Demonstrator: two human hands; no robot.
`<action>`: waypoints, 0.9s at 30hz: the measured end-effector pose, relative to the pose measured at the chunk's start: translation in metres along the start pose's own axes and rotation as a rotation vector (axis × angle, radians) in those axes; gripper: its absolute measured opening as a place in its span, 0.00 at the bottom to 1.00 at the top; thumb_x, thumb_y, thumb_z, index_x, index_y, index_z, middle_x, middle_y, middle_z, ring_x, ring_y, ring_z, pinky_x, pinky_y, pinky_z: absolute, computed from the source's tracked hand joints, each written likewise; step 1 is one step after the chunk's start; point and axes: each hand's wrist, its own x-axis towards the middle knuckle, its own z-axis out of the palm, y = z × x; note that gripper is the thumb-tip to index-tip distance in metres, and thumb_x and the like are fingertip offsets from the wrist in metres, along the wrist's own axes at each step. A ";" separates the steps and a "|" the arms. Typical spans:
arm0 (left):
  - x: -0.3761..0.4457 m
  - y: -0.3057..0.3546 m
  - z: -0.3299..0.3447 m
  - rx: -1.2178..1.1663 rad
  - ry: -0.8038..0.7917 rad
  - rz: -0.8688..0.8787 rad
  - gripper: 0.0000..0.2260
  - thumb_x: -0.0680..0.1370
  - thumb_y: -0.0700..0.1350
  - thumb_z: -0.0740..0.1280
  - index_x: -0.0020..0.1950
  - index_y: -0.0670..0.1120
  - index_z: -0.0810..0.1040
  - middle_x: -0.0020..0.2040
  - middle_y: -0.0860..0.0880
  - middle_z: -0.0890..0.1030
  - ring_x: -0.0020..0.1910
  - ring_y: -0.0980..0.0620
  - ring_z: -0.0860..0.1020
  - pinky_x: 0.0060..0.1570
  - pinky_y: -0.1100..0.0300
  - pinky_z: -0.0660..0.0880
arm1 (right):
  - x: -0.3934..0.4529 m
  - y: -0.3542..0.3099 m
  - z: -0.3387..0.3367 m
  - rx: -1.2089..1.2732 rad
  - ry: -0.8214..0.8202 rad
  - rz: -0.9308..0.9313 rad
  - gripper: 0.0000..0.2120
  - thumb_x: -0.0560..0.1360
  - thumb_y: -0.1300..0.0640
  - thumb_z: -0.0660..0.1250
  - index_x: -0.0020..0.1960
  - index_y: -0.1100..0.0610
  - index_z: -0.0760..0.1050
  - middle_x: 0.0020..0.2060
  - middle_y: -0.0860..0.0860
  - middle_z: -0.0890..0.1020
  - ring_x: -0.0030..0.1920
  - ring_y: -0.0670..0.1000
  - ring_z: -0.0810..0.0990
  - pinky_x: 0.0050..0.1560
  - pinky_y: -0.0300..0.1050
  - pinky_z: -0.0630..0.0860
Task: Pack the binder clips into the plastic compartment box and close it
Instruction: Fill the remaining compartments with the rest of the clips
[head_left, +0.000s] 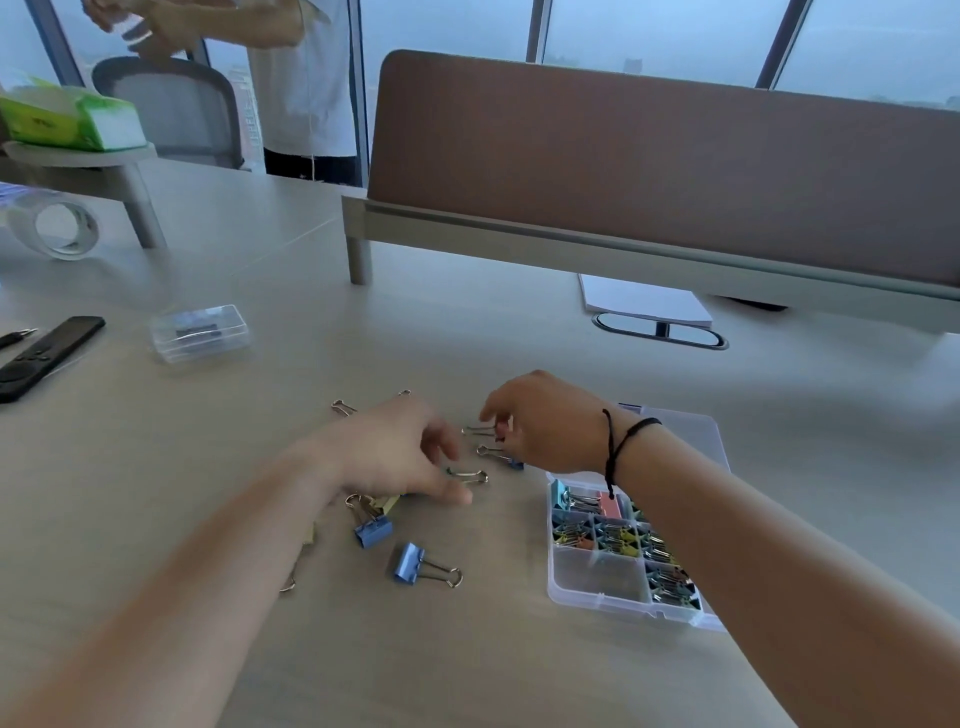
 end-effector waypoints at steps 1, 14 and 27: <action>0.000 0.000 0.002 0.067 0.013 0.005 0.17 0.65 0.56 0.80 0.50 0.53 0.83 0.45 0.55 0.82 0.45 0.58 0.80 0.47 0.60 0.78 | -0.001 0.000 -0.002 0.027 0.031 0.006 0.16 0.75 0.59 0.65 0.62 0.53 0.78 0.52 0.49 0.83 0.53 0.49 0.78 0.56 0.46 0.76; 0.001 0.002 -0.003 0.106 0.201 0.027 0.10 0.70 0.51 0.76 0.48 0.50 0.84 0.42 0.56 0.81 0.43 0.57 0.80 0.44 0.60 0.77 | -0.012 -0.005 -0.001 0.014 -0.055 -0.078 0.09 0.74 0.60 0.66 0.51 0.55 0.82 0.46 0.47 0.83 0.45 0.48 0.76 0.53 0.45 0.77; -0.006 0.027 0.016 -0.292 0.338 0.273 0.06 0.76 0.50 0.72 0.53 0.57 0.83 0.27 0.53 0.76 0.25 0.56 0.68 0.31 0.63 0.68 | -0.112 0.056 -0.021 0.672 0.409 0.206 0.08 0.68 0.61 0.77 0.47 0.54 0.83 0.39 0.47 0.86 0.41 0.45 0.85 0.50 0.41 0.82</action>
